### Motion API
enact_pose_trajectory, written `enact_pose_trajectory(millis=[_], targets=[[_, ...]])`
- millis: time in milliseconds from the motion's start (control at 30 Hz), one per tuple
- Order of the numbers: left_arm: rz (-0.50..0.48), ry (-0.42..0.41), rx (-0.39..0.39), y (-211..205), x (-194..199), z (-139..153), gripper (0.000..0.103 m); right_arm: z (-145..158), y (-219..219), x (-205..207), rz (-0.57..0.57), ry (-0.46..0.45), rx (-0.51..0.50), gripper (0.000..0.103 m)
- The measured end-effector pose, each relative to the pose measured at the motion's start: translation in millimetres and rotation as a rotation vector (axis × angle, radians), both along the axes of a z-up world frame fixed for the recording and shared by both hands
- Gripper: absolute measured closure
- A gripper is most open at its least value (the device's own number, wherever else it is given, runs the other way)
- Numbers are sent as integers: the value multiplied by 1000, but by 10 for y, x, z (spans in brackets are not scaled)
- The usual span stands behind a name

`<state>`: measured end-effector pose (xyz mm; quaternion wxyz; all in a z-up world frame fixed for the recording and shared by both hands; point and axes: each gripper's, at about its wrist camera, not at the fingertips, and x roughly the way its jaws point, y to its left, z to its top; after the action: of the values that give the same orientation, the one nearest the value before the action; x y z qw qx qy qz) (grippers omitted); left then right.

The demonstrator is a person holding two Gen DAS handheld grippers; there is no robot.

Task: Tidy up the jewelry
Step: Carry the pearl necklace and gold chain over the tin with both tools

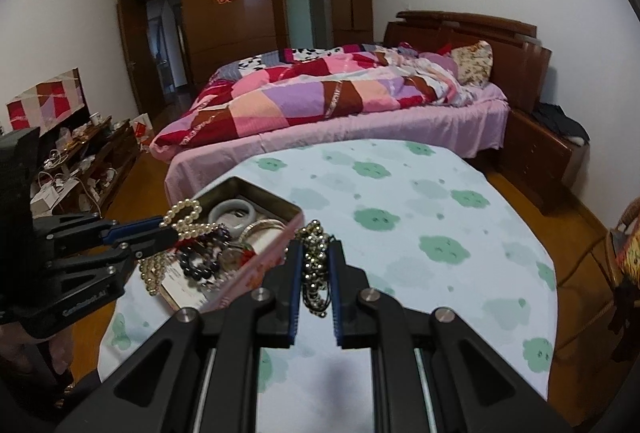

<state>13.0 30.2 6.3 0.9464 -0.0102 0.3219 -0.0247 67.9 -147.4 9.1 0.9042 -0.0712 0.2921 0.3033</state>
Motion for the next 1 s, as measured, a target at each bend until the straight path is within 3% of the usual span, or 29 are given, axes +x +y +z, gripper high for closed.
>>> enact_pose_trajectory(millis=[567,1000], targets=[[115,16,-36,522,72,-81,91,48,648,-67,130,-21,-10,89],[171,51,-69,768,105,-223,91,-151,1022,-126,205,10,-33,89]])
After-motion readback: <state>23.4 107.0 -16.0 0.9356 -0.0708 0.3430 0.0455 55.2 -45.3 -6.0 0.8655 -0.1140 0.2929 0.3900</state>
